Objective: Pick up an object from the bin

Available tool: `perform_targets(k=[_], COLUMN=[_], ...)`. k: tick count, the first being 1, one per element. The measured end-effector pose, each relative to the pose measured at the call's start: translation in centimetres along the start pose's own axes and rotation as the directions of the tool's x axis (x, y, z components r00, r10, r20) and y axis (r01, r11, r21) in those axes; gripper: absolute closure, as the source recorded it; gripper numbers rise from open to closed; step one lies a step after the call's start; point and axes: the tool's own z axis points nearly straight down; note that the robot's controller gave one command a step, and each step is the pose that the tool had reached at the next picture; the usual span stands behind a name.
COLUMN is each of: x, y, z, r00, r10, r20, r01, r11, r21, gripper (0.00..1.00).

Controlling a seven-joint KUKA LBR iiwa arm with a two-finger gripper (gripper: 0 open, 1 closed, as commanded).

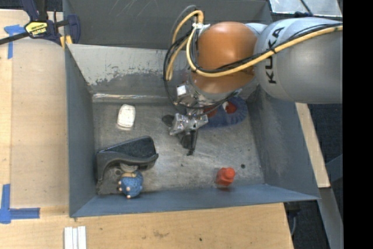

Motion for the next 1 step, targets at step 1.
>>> perform_targets(k=[1], x=[-3.06], y=[-0.03], z=[-13.15], r00=[1.000], r10=[0.023], r20=[-0.007], r01=[-0.023], r11=[1.000], r21=[-0.002], gripper=[1.00])
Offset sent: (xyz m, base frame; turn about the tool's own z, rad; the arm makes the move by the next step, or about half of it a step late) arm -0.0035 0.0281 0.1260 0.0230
